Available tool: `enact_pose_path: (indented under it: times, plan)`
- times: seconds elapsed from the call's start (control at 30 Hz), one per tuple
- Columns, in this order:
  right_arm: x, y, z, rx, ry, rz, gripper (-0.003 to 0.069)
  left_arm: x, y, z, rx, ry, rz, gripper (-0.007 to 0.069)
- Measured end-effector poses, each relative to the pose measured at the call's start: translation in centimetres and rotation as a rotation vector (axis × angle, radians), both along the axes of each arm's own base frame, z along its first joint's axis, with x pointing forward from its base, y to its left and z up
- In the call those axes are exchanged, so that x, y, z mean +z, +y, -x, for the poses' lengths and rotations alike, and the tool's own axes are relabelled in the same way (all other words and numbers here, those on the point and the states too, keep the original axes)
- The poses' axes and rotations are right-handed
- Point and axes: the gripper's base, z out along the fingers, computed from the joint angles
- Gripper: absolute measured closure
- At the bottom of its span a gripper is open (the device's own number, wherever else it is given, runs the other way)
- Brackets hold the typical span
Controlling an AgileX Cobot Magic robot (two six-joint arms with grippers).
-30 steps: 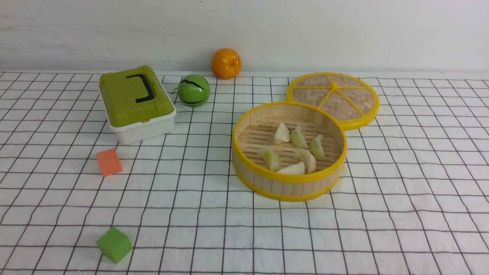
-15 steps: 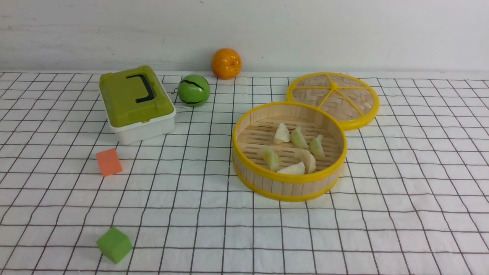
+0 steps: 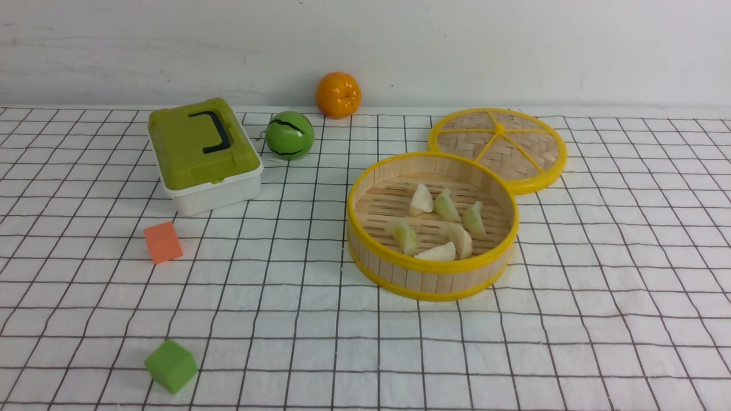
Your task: Put the dumplings into the steamer on the table with the white tablecloth.
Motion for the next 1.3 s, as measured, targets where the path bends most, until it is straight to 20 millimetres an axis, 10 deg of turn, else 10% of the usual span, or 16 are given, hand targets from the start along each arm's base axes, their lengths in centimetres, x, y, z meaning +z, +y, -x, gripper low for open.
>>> enact_pose_path:
  times: [0.47, 0.9, 1.3]
  plan:
    - [0.0, 0.0, 0.0, 0.0, 0.0, 0.0, 0.0662, -0.7, -0.5, -0.9, -0.003, -0.08, 0.025, 0.0629]
    - [0.0, 0.0, 0.0, 0.0, 0.0, 0.0, 0.065, -10.4, 0.5, -2.7, 0.313, -0.278, 0.105, 0.0636]
    - [0.0, 0.0, 0.0, 0.0, 0.0, 0.0, 0.0634, -14.1, 1.2, -2.0, 0.395, -0.089, -0.057, 0.0636]
